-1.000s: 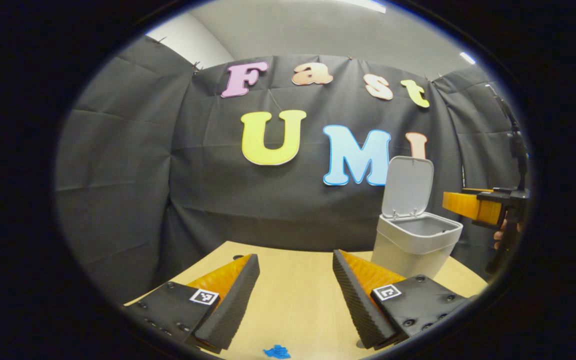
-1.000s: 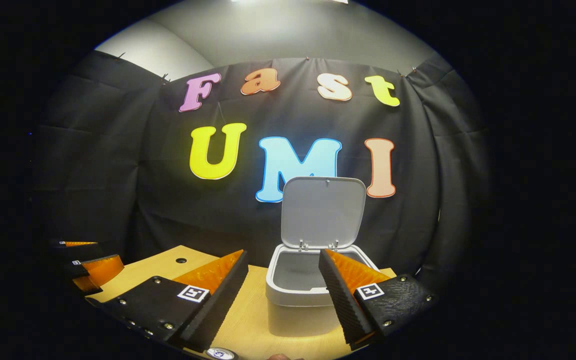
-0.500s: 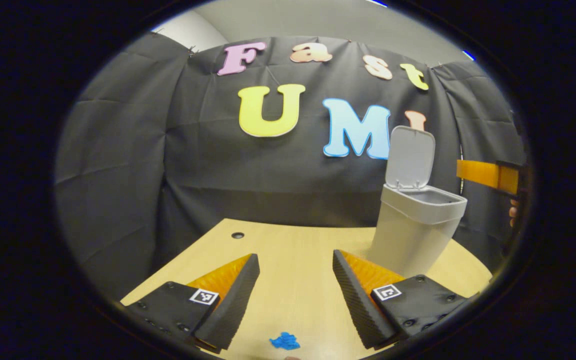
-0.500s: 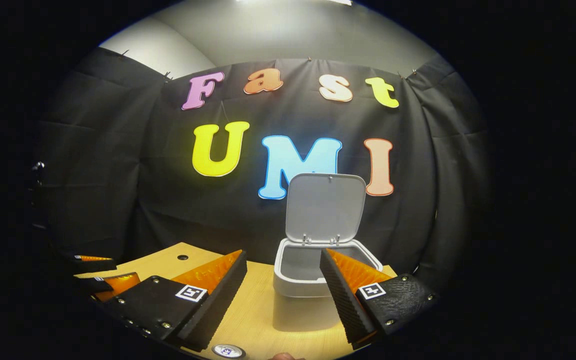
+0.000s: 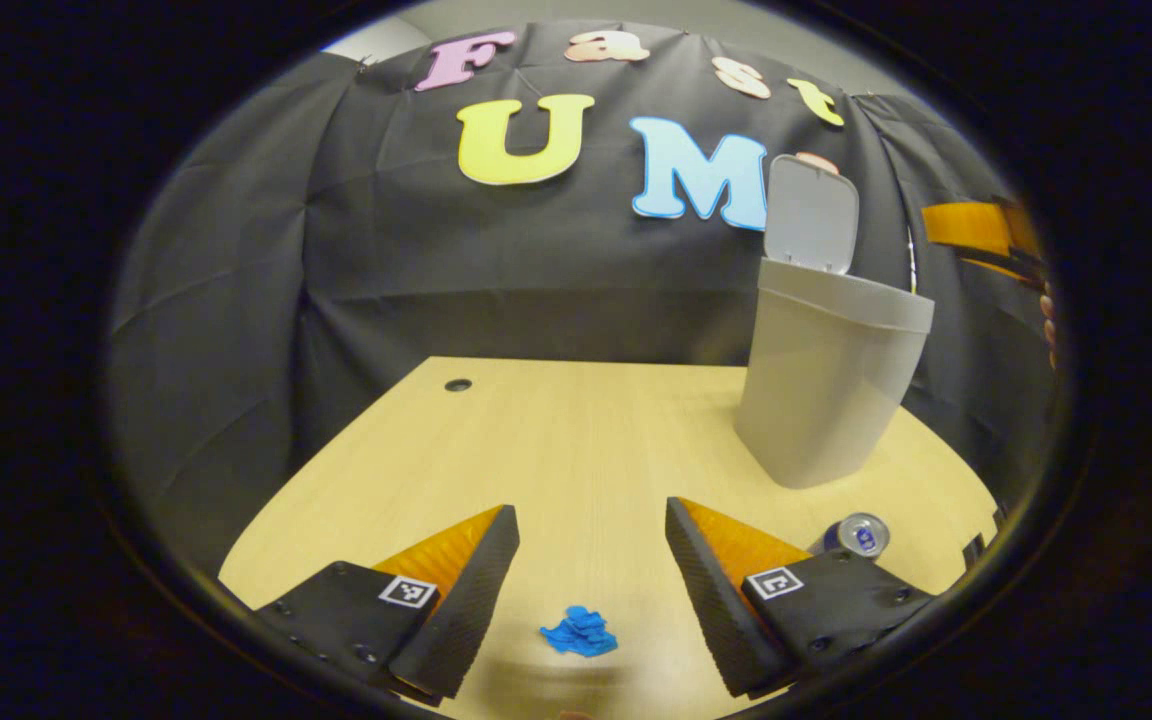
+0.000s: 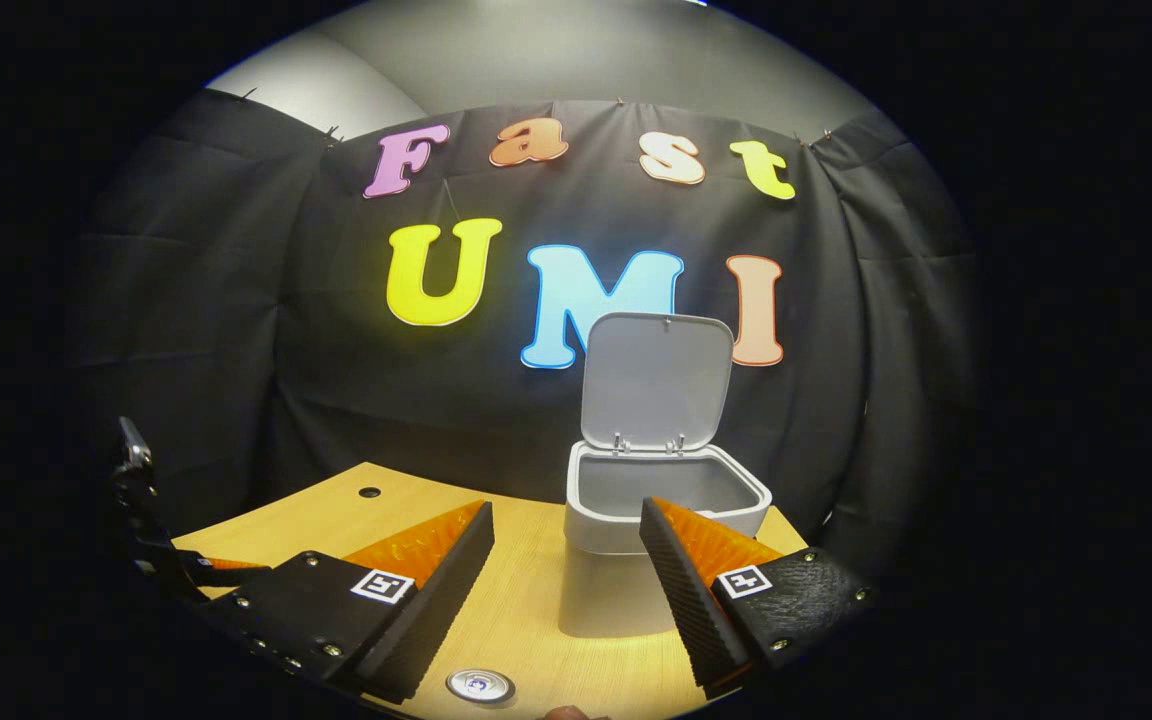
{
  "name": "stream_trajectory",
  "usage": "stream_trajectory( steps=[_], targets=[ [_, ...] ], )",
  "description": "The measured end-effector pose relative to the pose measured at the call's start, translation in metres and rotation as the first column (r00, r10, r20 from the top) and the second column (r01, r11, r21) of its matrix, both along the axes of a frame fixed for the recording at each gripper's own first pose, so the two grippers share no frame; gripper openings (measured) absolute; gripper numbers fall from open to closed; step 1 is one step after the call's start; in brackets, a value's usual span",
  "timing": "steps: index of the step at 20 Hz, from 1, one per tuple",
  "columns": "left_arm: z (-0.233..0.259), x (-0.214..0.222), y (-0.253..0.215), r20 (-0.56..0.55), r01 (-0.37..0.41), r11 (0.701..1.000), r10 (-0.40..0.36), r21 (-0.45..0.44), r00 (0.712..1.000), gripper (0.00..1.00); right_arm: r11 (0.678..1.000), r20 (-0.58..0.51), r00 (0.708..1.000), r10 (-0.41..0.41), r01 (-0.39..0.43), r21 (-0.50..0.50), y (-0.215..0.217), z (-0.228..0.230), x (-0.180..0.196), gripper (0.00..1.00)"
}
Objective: Press the lid of the desktop garbage bin to open it, pick up the crumpled paper on the desktop and throw it into the bin, then pick up the pop can on the desktop and drop it into the bin, and finally close the garbage bin lid.
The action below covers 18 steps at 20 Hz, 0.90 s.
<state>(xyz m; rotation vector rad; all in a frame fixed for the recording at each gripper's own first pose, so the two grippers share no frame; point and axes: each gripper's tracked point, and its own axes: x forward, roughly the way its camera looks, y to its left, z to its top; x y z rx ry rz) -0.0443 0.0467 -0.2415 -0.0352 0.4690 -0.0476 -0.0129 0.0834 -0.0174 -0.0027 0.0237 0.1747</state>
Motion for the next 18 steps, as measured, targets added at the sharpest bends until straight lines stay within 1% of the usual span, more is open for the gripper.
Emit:
stream_trajectory(
  steps=[2, 4, 7, 9, 10, 11, 12, 13, 14, 18],
  targets=[
    [-0.023, -0.005, 0.002, -0.04, 0.018, 1.0, -0.018, 0.003, 0.999, 1.0, 1.0, -0.012, 1.0, -0.012, 0.012, 0.003, 0.005, -0.003, -0.005, 0.94],
    [-0.041, -0.011, 0.003, -0.069, 0.048, 0.999, -0.047, 0.012, 0.996, 0.97, 1.0, -0.021, 0.999, -0.027, 0.027, 0.003, 0.007, -0.006, -0.01, 0.95],
    [-0.066, -0.012, 0.005, -0.114, 0.076, 0.997, -0.075, 0.009, 0.991, 0.97, 0.999, -0.042, 0.998, -0.048, 0.047, -0.01, 0.011, -0.013, -0.017, 0.95],
    [-0.082, -0.016, 0.005, -0.15, 0.084, 0.996, -0.083, 0.001, 0.985, 0.97, 0.998, -0.052, 0.997, -0.056, 0.055, -0.015, 0.014, -0.016, -0.02, 0.95],
    [-0.09, -0.019, 0.006, -0.166, 0.088, 0.996, -0.086, 0.002, 0.982, 1.0, 0.998, -0.057, 0.997, -0.058, 0.057, -0.019, 0.015, -0.017, -0.021, 0.94],
    [-0.097, -0.021, 0.007, -0.181, 0.092, 0.996, -0.09, 0.006, 0.979, 0.97, 0.998, -0.059, 0.996, -0.061, 0.06, -0.024, 0.016, -0.018, -0.023, 0.95],
    [-0.104, -0.023, 0.007, -0.193, 0.095, 0.995, -0.091, 0.008, 0.977, 0.97, 0.998, -0.061, 0.996, -0.064, 0.062, -0.03, 0.016, -0.018, -0.024, 0.95],
    [-0.111, -0.025, 0.008, -0.211, 0.097, 0.995, -0.093, 0.008, 0.973, 1.0, 0.997, -0.063, 0.996, -0.066, 0.064, -0.034, 0.016, -0.02, -0.025, 0.95],
    [-0.118, -0.027, 0.008, -0.229, 0.097, 0.995, -0.093, 0.004, 0.969, 0.97, 0.997, -0.066, 0.996, -0.066, 0.064, -0.034, 0.017, -0.021, -0.025, 0.95],
    [-0.135, -0.031, 0.007, -0.278, 0.091, 0.996, -0.087, 0.001, 0.957, 0.97, 0.998, -0.08, 0.995, -0.066, 0.064, -0.026, 0.016, -0.024, -0.026, 0.94]
  ],
)
